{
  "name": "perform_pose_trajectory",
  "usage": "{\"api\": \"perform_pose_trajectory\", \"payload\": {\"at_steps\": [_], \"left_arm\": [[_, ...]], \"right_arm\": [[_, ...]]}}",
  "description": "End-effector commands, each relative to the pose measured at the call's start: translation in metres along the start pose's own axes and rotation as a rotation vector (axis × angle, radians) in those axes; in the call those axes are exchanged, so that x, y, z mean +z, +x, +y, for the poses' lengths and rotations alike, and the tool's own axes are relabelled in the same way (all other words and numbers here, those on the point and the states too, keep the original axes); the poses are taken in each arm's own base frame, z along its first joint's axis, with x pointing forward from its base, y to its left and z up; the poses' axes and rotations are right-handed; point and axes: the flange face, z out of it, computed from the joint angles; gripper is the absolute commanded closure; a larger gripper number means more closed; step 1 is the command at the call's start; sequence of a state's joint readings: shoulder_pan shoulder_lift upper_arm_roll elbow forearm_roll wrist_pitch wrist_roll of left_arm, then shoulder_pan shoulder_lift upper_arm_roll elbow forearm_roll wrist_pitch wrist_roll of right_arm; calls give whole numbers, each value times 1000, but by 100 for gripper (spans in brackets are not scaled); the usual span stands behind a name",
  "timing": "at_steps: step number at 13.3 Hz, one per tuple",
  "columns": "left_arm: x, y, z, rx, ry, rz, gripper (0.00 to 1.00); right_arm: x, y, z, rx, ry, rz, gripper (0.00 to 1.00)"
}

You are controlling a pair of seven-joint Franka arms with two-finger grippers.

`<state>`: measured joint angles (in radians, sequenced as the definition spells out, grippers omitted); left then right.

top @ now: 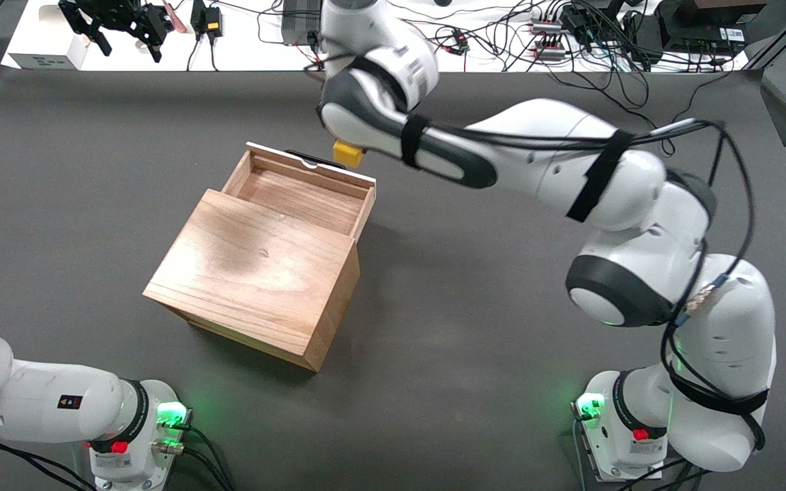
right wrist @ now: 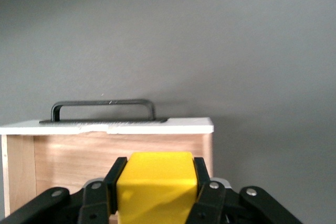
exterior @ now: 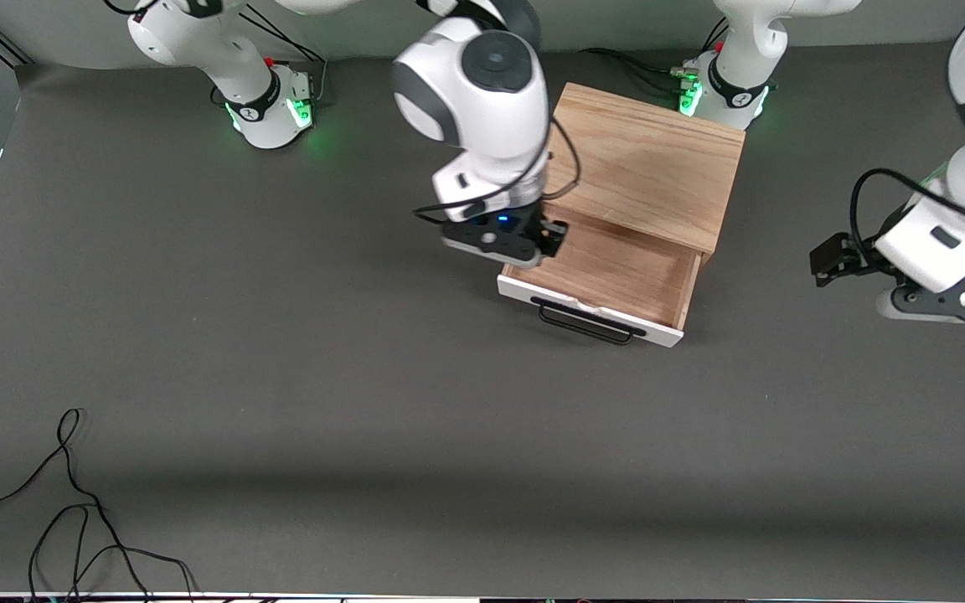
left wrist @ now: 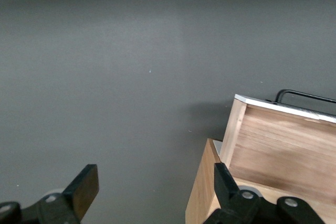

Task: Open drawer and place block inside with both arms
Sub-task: 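Carry the cube over the open drawer with the right gripper while the left withdraws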

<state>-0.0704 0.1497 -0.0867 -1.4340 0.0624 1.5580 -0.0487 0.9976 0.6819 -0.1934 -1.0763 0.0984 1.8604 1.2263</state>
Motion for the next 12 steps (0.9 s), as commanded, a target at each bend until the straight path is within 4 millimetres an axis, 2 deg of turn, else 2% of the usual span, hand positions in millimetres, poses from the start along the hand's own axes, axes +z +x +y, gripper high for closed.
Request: {"api": "perform_pose_trajectory", "payload": {"at_steps": [1,4,8,10,12], "left_arm": [[-6,-11,1,12,-34,-19,0],[-9,-7,0,13,-31,-10,0],[-10,-7,6,25,-24,-6,0],[-9,-7,3,29,-23,-12,0],[-10,-9,1,27,-29,-6,0]], "right_arm": [[37,-16,-18,8,4,-16,65],[67,-28,-20,-6,-29,-43,65],[93,-40,-21,-21,-57,-64,65],[110,-54,-23,-35,-74,-89,65],[121,-56,-22,-35,-87,-95,65]]}}
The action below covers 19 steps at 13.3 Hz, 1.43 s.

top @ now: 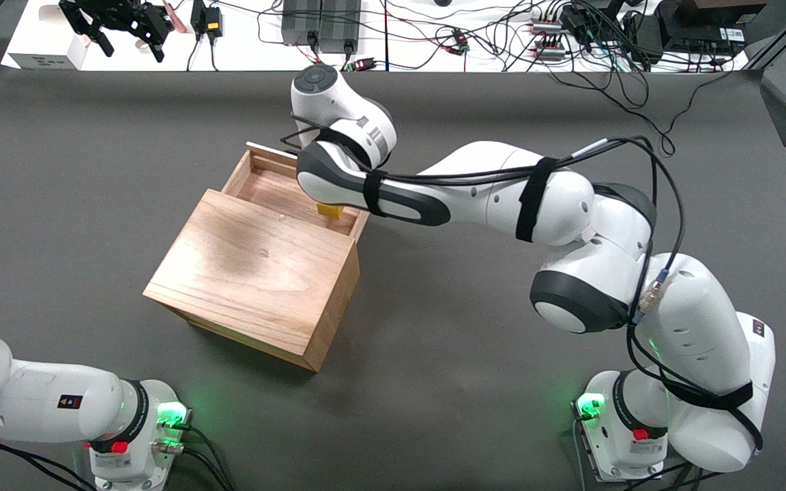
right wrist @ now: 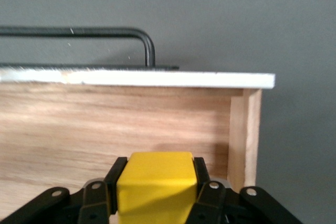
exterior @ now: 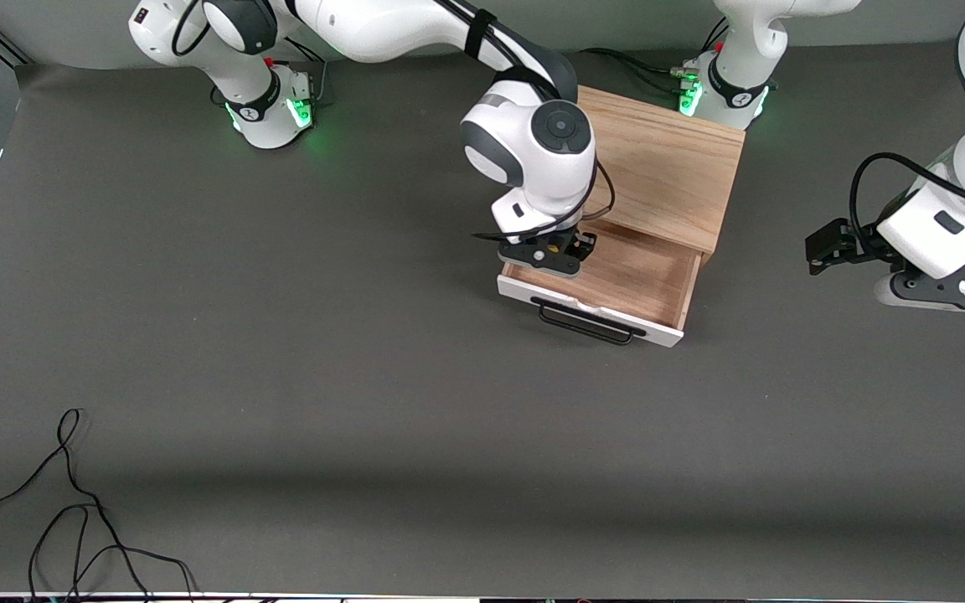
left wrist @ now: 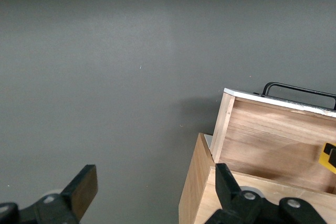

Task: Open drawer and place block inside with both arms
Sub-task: 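Open the right gripper to drop the cube into the drawer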

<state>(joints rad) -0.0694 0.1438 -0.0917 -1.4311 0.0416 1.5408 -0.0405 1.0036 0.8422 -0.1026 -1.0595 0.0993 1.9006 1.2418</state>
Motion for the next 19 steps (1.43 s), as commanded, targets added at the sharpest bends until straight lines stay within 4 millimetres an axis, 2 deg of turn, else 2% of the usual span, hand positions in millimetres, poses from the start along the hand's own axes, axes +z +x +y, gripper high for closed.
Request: {"api": "perform_pose_trajectory", "payload": {"at_steps": [1,2,3,4,5,7,9,11,12,13,15,17,19], "left_arm": [[-8,-7,0,5,-8,-2,0],[-14,-13,2,14,-7,6,0],[-15,-18,0,22,-4,5,0],[-12,-26,-1,21,-1,0,0],[-7,-33,-1,19,2,-3,0],[-4,-38,1,5,4,-17,0],[6,-29,0,10,-5,-43,0],[5,-27,-2,2,-4,-40,0],[5,-27,-2,4,1,-42,0],[5,-26,-3,4,0,-40,0],[7,-24,-4,2,3,-34,0],[10,-22,-5,2,7,-40,0],[17,-17,-8,-3,-1,-50,0]], "right_arm": [[9,-1,-5,20,-1,-15,65],[8,-1,-5,20,2,-14,64],[8,0,-6,22,11,-13,51],[8,0,-6,22,14,-12,16],[7,1,-6,22,16,-11,2],[3,6,-4,28,19,-12,0],[-10,11,-1,49,23,-22,0],[-46,12,9,67,8,-52,0],[-72,15,18,69,-2,-54,0],[-102,28,31,80,1,-59,0],[-169,67,71,117,26,-66,0],[-205,104,129,76,21,-81,0],[-234,145,199,44,41,-90,0]]}}
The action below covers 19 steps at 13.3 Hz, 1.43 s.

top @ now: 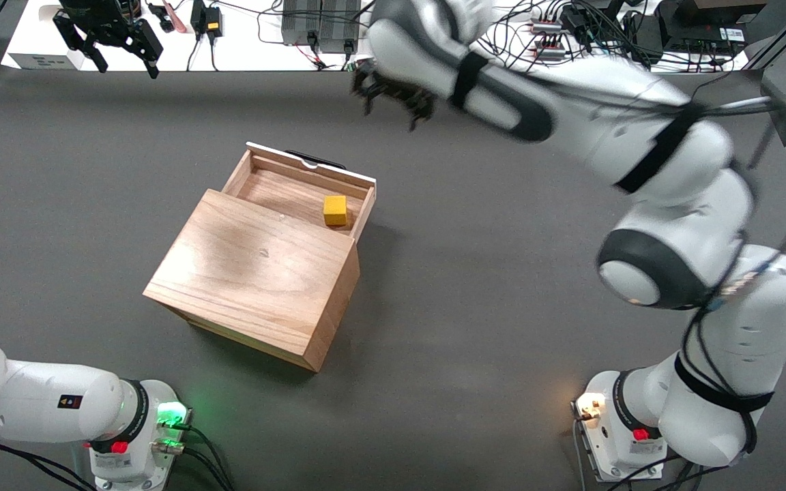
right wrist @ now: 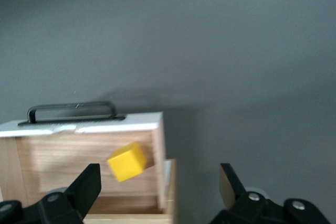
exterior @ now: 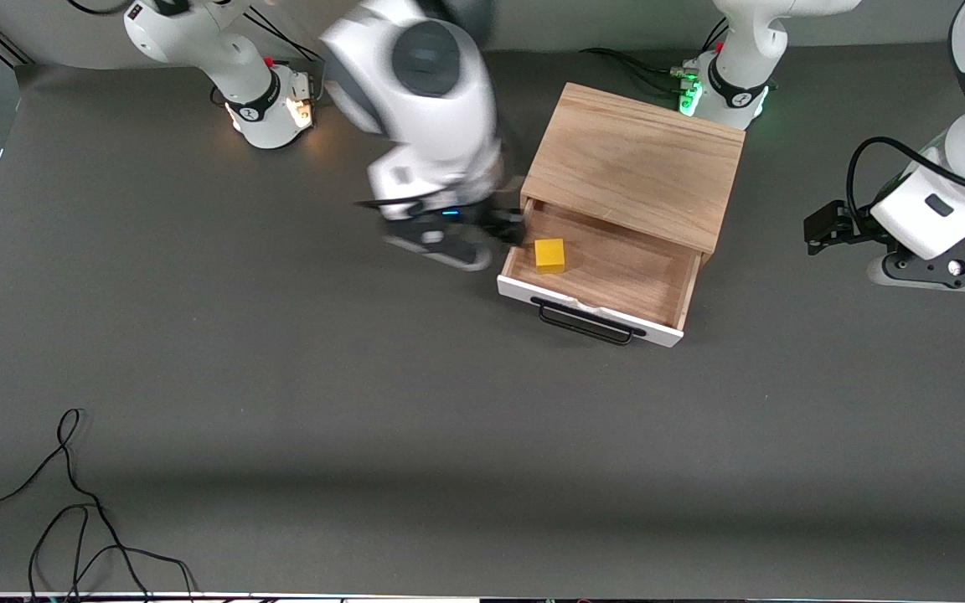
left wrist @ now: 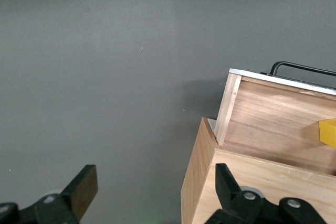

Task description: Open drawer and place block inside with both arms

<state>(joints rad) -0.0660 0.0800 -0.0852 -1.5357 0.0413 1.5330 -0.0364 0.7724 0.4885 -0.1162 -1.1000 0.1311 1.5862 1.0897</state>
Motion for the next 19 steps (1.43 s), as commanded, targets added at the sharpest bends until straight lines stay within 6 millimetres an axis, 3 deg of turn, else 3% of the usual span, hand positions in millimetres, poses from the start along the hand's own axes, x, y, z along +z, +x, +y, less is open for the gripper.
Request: {"api": "perform_pose_trajectory", "payload": {"at_steps": [1,4,7,11,13,16,19], "left_arm": [[3,9,-4,-5,-14,5,0],[-9,12,-3,3,-22,2,0],[-13,13,-3,-2,-23,11,0],[-19,12,-5,-6,-22,21,0],[-18,11,-4,-4,-20,15,0],[-17,12,-4,-4,-17,12,0],[-3,17,-11,-17,-24,-32,0]], "right_arm": [[-37,41,96,-47,18,-41,0],[-80,102,202,-129,63,-21,0],[-102,156,307,-241,45,-17,0],[-113,199,403,-338,1,12,0],[-115,210,433,-351,-20,17,0],[-112,215,443,-357,-75,20,0],[-110,217,444,-353,-76,15,0]]}}
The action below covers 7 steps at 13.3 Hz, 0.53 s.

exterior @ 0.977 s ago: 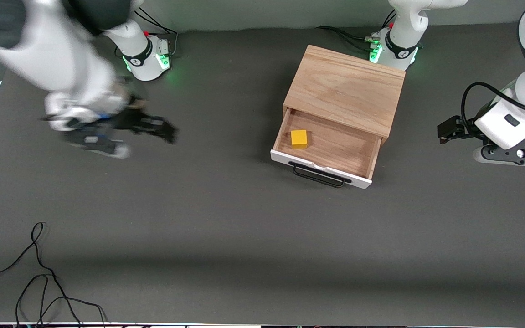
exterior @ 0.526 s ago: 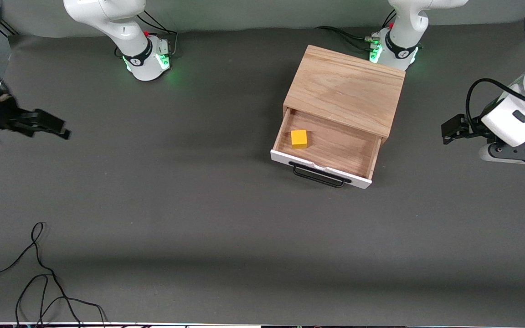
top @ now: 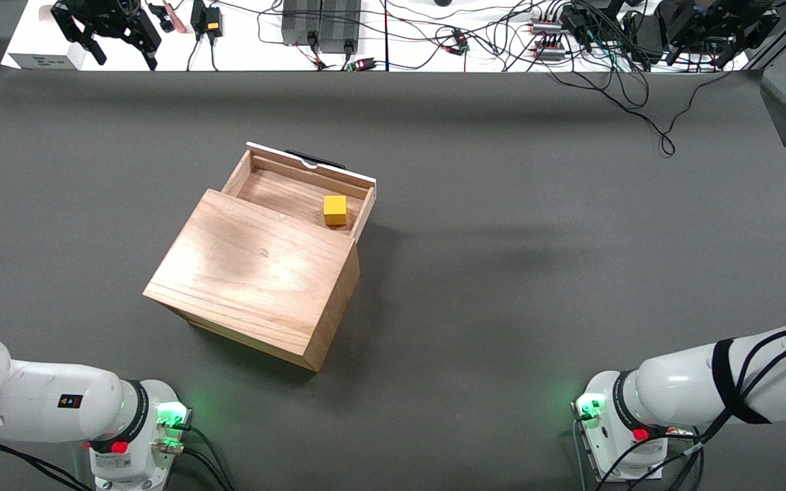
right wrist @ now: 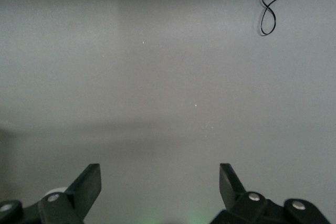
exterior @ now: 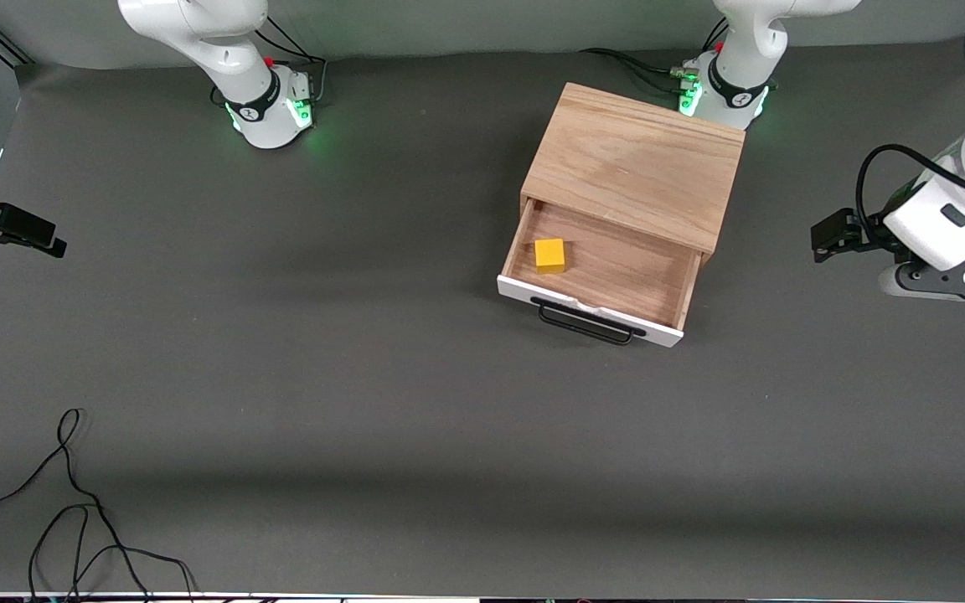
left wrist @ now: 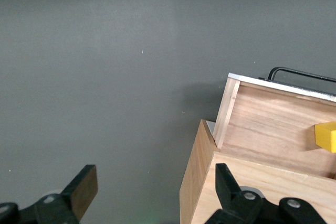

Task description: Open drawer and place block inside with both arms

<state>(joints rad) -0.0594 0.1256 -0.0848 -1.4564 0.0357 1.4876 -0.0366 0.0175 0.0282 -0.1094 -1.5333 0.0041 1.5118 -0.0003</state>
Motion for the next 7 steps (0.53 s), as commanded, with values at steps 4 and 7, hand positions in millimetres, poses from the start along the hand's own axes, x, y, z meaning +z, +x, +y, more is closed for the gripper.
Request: {"api": "perform_pose_trajectory", "payload": {"at_steps": [4,7], "left_arm": [[-11,8,-17,-32,-23,9,0],[-15,10,-11,-42,-9,32,0]], "right_arm": [[1,-7,2,-43,-22,-15,0],[1,-8,3,-41,-22,-18,0]]}}
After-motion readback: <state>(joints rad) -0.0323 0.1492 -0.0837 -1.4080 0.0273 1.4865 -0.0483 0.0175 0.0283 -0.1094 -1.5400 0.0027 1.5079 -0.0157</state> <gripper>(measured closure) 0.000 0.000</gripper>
